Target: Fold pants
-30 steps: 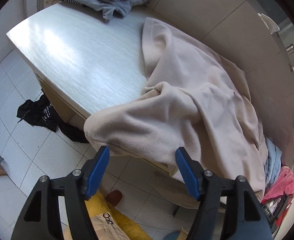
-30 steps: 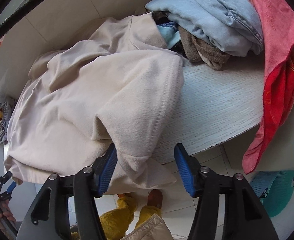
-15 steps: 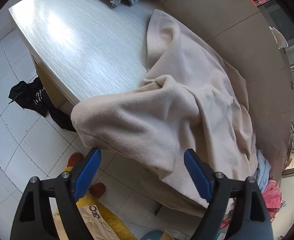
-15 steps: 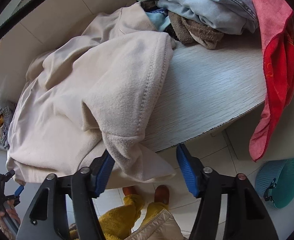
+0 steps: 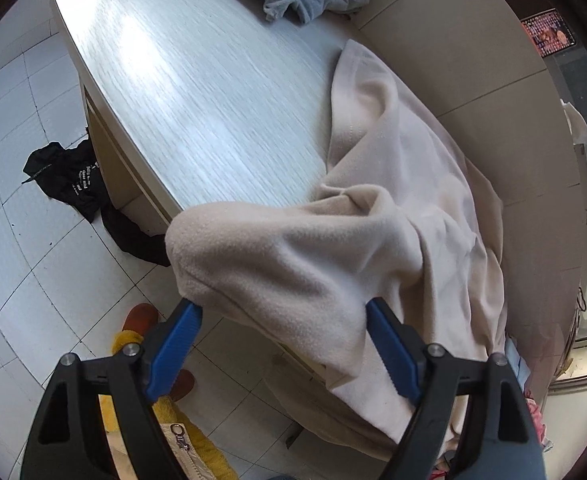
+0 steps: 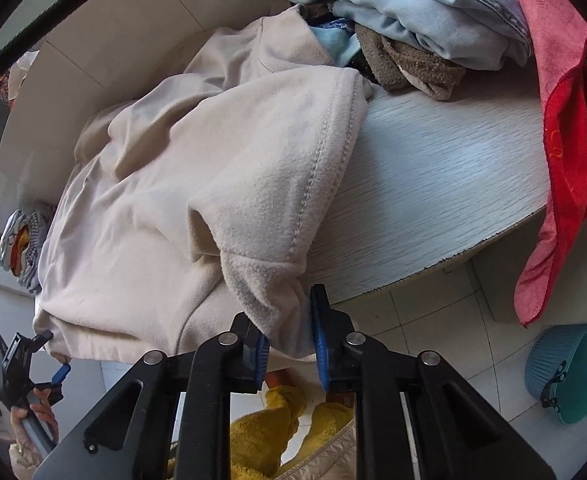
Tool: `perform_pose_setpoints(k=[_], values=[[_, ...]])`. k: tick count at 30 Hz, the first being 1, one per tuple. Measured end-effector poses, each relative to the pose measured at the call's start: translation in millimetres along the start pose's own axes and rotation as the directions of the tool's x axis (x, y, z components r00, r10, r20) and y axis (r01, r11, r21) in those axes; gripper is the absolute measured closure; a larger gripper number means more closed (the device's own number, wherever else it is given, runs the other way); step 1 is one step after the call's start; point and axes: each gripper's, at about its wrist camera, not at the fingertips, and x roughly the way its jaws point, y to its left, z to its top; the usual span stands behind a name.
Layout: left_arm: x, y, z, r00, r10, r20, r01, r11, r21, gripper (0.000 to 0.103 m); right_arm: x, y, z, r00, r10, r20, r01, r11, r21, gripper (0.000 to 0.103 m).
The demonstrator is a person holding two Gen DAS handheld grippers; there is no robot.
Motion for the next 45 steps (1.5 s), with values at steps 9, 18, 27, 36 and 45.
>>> perform_pose_setpoints(k=[9, 18, 27, 36, 45], values=[[-7, -6, 2, 1.000, -0.010, -0.012, 0.011, 0.996, 0.084, 0.078, 6, 5, 7, 0.998, 0.061, -0.013, -0.061, 0.997, -0.042, 0.083], [-61, -44, 12, 0.996, -0.043, 0.077, 0.019, 0.957, 0.288, 0.086, -62, 11, 17, 0.969, 0.179, 0.171, -0.177, 0.984, -0.026, 0.096], [-125, -43, 10, 0.998, -0.015, 0.064, -0.012, 0.919, 0.394, 0.086, -159, 16, -9, 0.884, 0.279, 0.376, -0.302, 0.953, 0.005, 0.096], [-172, -48, 42, 0.995, -0.050, 0.084, 0.001, 0.868, 0.497, 0.086, -179, 37, -33, 0.886, 0.262, 0.382, -0.267, 0.963, -0.040, 0.096], [-157, -199, 150, 0.984, -0.094, 0.151, -0.013, 0.807, 0.590, 0.090, -174, 132, 115, 0.896, 0.207, 0.394, -0.112, 0.961, -0.251, 0.096]])
